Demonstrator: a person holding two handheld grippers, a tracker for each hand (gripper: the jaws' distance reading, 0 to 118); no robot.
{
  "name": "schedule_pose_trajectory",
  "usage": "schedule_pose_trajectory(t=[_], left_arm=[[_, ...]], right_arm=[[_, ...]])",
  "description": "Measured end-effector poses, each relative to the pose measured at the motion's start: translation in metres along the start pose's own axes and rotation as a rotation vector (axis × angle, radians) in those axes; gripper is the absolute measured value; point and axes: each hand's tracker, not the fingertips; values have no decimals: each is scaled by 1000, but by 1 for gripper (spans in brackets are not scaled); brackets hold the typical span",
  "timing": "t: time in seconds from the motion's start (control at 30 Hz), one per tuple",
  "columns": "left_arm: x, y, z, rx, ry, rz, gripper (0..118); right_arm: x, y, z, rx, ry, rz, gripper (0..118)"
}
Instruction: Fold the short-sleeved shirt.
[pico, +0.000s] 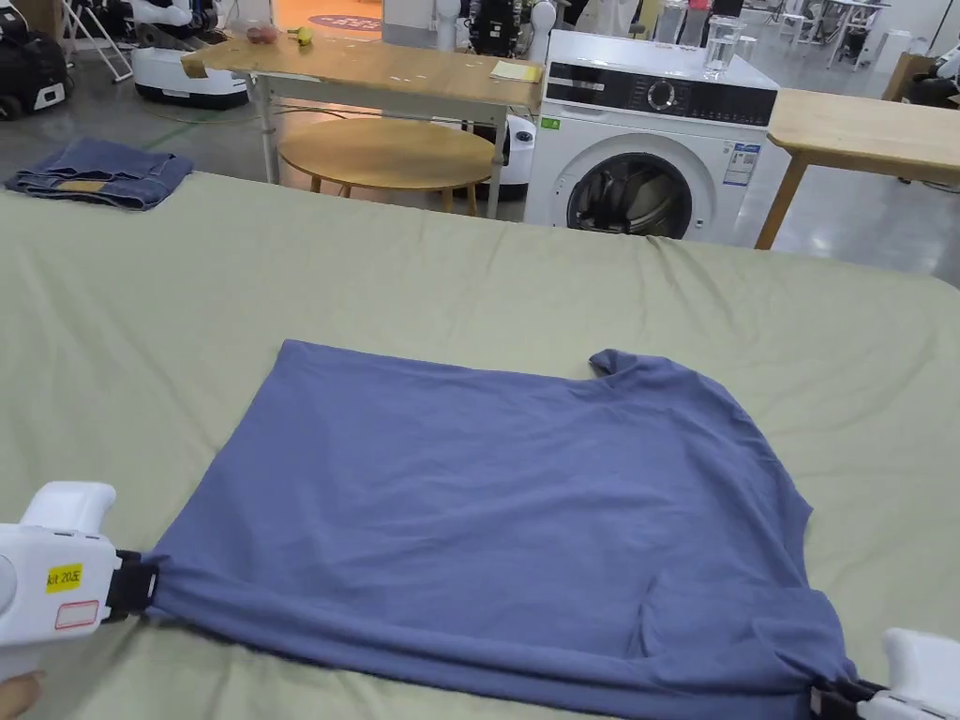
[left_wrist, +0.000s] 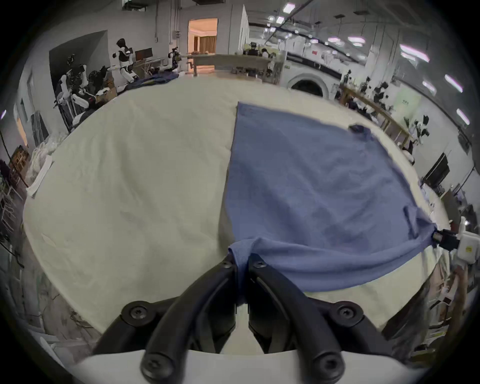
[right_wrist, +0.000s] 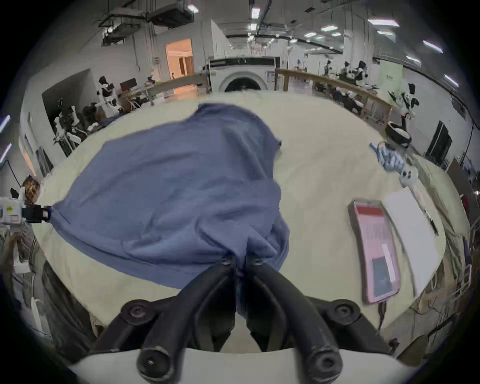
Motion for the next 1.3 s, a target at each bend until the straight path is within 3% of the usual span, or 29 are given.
schedule_pose_trajectory(t=[0.23, 0.5, 0.77, 0.97, 1.0, 1.1, 1.13, 1.2, 1.27, 1.3], left_arm=[[0, 76, 4, 114, -47, 17, 1], [8, 171, -71, 80, -23, 6, 1], [12, 207, -148, -45, 2, -8, 1], [13, 206, -160, -72, 9, -9, 1], [15, 204, -158, -66, 10, -10, 5], [23, 196, -141, -35, 10, -43, 43], [26, 192, -133, -2, -7, -46, 45], [29, 185, -115, 70, -23, -49, 45], [36, 170, -94, 168, -38, -73, 45], [41, 161, -84, 213, -43, -91, 45]], right_arm=[[-6, 91, 1, 98, -1, 26, 2], [-12, 185, -85, 66, -12, 25, 2], [-4, 215, -191, -71, -23, 13, 3], [-12, 210, -198, -71, -38, 17, 5], [-15, 209, -194, -55, -47, 22, 9], [-23, 204, -172, 47, -89, 59, 33], [-28, 202, -161, 95, -102, 68, 39], [-37, 195, -139, 176, -111, 76, 41], [-45, 186, -115, 253, -77, 53, 35], [-50, 179, -102, 322, -57, 18, 24]])
